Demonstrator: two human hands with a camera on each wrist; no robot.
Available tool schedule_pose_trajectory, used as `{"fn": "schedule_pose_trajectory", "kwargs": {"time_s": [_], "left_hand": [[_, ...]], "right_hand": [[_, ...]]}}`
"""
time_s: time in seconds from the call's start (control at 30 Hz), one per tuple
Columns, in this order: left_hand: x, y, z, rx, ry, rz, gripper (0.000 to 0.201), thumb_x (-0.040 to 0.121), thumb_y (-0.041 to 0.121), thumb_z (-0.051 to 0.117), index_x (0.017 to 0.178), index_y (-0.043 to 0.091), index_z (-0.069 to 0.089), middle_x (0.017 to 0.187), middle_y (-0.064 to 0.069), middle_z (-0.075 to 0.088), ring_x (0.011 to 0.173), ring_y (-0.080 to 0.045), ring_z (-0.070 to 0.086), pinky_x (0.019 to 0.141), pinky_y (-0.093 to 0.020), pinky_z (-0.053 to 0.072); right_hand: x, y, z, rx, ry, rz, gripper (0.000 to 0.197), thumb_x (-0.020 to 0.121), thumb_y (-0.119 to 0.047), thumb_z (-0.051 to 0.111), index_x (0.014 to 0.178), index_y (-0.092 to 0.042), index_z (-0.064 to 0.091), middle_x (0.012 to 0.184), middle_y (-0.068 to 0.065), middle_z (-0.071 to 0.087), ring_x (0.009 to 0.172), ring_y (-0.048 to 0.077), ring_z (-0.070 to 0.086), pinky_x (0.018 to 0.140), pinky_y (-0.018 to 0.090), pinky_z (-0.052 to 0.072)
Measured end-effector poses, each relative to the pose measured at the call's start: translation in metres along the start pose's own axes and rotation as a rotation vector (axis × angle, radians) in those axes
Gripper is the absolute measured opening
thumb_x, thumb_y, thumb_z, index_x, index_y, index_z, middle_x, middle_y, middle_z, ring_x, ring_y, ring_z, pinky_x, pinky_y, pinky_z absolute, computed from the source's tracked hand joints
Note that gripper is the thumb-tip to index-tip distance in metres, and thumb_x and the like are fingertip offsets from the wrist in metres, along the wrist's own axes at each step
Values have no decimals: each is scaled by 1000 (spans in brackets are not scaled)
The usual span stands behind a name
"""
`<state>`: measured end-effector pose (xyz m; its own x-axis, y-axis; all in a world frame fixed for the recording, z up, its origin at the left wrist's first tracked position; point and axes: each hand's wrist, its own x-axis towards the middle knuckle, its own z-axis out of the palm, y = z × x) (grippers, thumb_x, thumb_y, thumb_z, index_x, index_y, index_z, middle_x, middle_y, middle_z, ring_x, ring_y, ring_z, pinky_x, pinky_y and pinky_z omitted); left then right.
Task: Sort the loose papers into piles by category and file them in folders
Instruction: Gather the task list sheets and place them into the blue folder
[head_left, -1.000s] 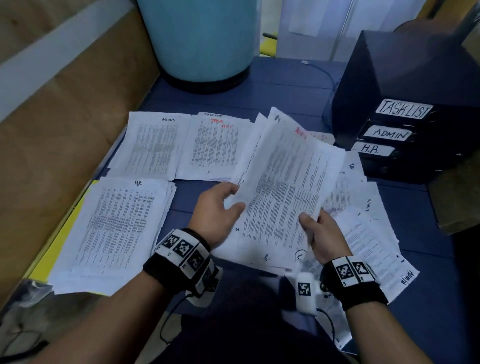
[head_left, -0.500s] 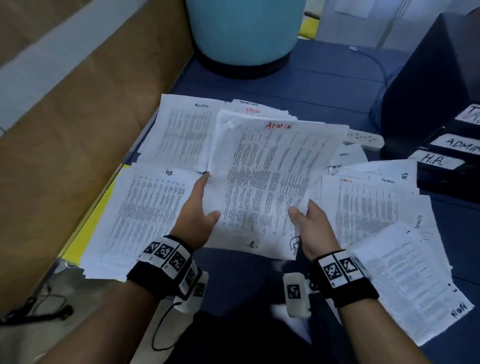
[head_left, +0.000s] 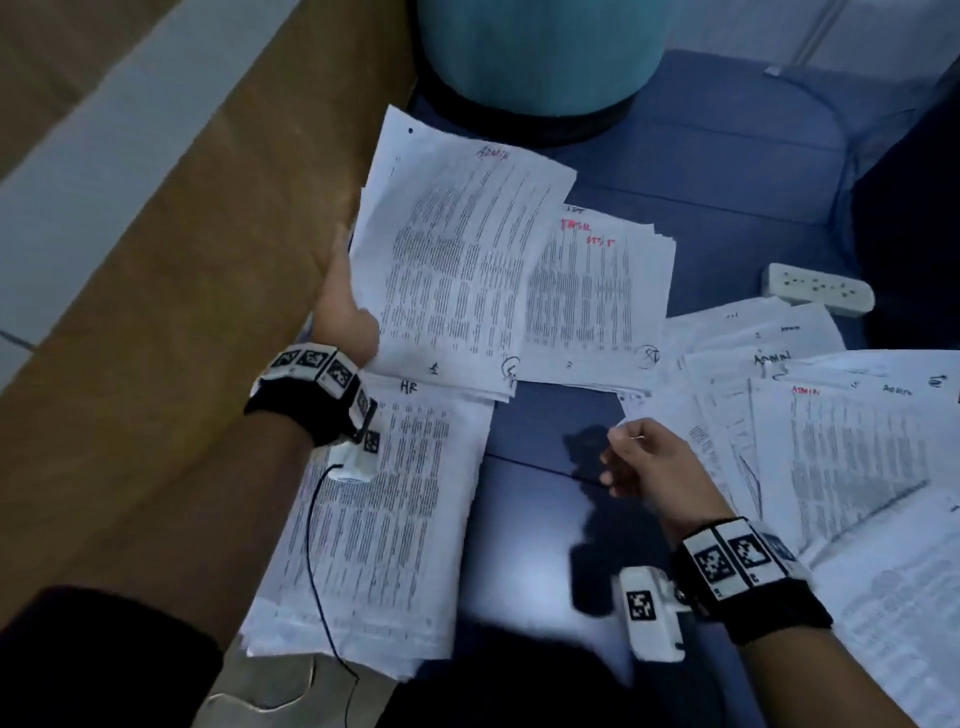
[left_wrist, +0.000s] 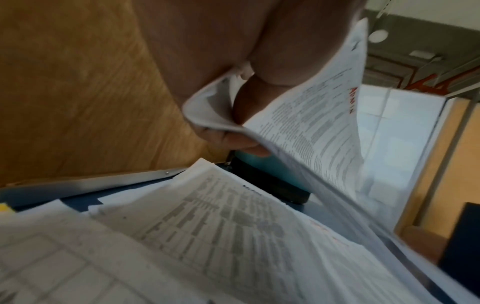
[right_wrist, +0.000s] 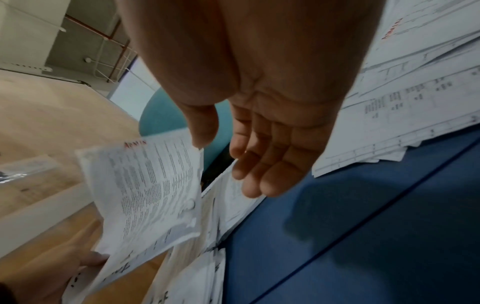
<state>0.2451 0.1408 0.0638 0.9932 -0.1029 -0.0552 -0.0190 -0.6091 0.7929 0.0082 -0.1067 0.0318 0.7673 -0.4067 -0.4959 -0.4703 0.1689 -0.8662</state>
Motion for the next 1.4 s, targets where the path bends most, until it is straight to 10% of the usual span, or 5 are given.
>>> {"fn": "schedule_pose_trajectory", "kwargs": {"time_s": [0.2,0.43,0.57,1.2,1.4], "left_hand": [[48,-27,11,209,-123,-92,81,87,-10,45,153,25,13,148,-5,38,131,-20,42,94,-16,29],[63,-47,20,449,-206,-137,54,84,1,47,137,7,47,145,-23,37,128,-38,43,105,-41,41],[48,-20,19,371,-130,-103,57,85,8,53,141,19,44,152,-11,27,133,-27,39,107,-34,35],[-223,147,206,127,-710,221,36,93,12,54,129,17,55,130,-3,56,116,-18,52,93,-22,38],[-272,155,283,229,-864,177,38,93,12,52,131,16,54,134,-2,55,119,-17,52,87,-18,36]], "right_hand": [[-10,11,-14,-45,120,85,83,41,-79,77,81,-9,56,72,9,65,58,19,62,57,31,50],[-26,14,-35,-56,222,135,97,25,-84,76,84,-8,58,71,7,66,55,17,62,55,29,50],[-32,19,-46,-36,204,158,31,89,-35,65,85,-6,56,88,29,60,52,13,63,60,31,47],[-81,80,-219,-361,253,144,13,94,-24,62,90,-12,63,86,7,67,79,25,65,75,38,49],[-104,112,-292,-541,506,305,44,90,-33,66,126,-10,54,129,17,50,113,35,53,85,35,44]]}}
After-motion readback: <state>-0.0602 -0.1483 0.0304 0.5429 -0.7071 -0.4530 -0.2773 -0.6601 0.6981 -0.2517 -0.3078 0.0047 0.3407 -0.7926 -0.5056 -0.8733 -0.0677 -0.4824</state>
